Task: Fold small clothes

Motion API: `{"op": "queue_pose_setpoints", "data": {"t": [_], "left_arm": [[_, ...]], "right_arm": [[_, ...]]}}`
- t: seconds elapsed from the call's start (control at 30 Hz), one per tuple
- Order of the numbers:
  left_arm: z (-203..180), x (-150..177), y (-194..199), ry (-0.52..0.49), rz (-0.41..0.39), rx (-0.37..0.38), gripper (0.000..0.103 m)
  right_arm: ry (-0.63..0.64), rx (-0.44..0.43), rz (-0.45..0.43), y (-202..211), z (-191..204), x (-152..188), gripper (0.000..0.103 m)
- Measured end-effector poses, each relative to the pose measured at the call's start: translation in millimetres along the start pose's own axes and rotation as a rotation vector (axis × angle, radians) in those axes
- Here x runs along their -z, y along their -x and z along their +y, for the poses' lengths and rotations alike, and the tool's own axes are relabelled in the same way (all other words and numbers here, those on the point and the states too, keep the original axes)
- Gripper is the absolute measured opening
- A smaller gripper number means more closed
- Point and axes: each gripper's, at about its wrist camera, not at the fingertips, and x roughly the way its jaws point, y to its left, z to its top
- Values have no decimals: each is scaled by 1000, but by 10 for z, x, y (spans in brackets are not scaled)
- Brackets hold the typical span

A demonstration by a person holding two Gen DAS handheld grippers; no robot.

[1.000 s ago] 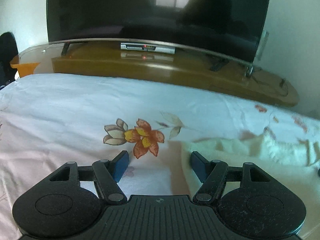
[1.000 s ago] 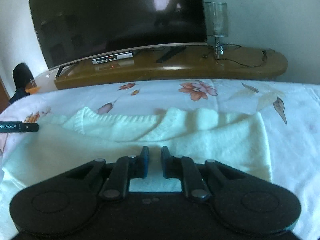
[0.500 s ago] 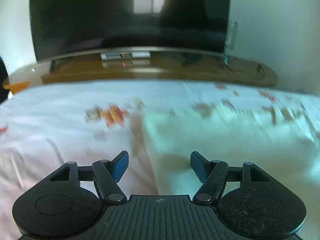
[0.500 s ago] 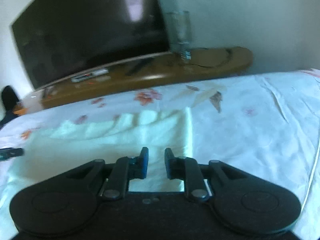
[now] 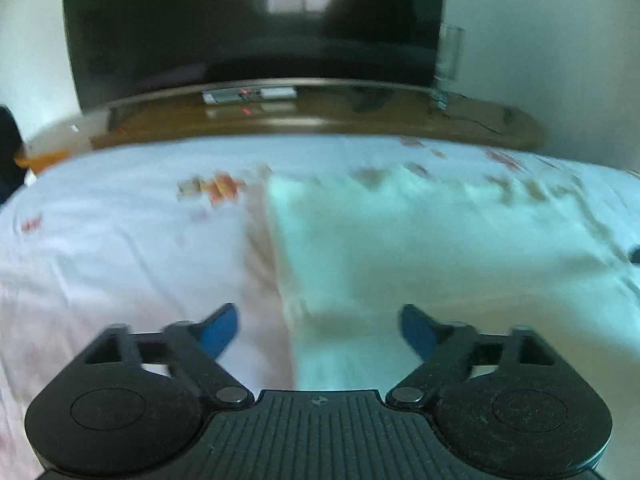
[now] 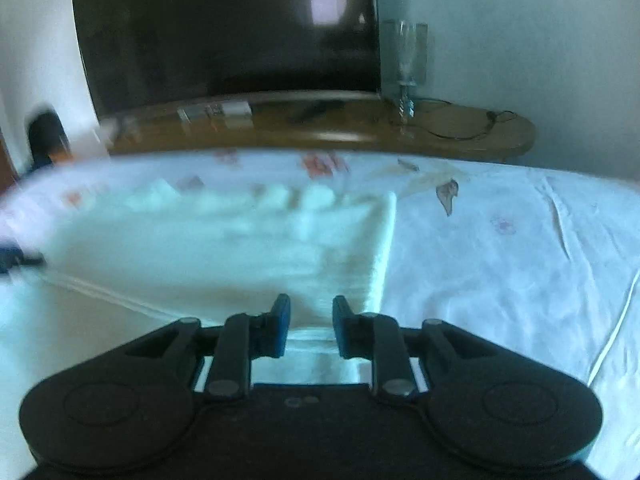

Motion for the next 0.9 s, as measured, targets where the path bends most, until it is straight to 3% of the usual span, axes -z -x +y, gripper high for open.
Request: {"op": "queue_pose_setpoints", "data": {"t": [0.07, 0.17, 0.27, 0.33, 0.4, 0.6, 0.67, 0.73, 0.9], "left_arm": [[6, 242, 216, -12, 15, -5, 97], [70, 651, 555, 7, 76, 6, 97], [220, 1058, 896, 102, 126, 124, 97], [229, 1245, 1125, 80, 118, 150, 76], [269, 1398, 1315, 110, 124, 180, 64], [492, 1913, 1769, 286, 156, 367, 63], [589, 2088, 1802, 383, 168, 454, 51], [696, 2272, 1770, 497, 185, 532, 32], [767, 2509, 1680, 654, 173, 598, 31]], "right_arm": [[-80, -63, 1, 252, -131, 77, 25], [-146, -90, 10, 602, -265, 294, 28], [-206, -104, 40, 1012, -417, 628, 31], [-254, -120, 72, 1256, -505, 877, 32], [-301, -127, 101, 1509, -520, 1158, 32], [-426, -177, 178, 2100, -367, 1832, 31], [-471, -203, 194, 2227, -314, 1979, 31], [-527, -237, 203, 2290, -297, 2100, 31], [-656, -317, 212, 2343, -264, 2335, 32]]}}
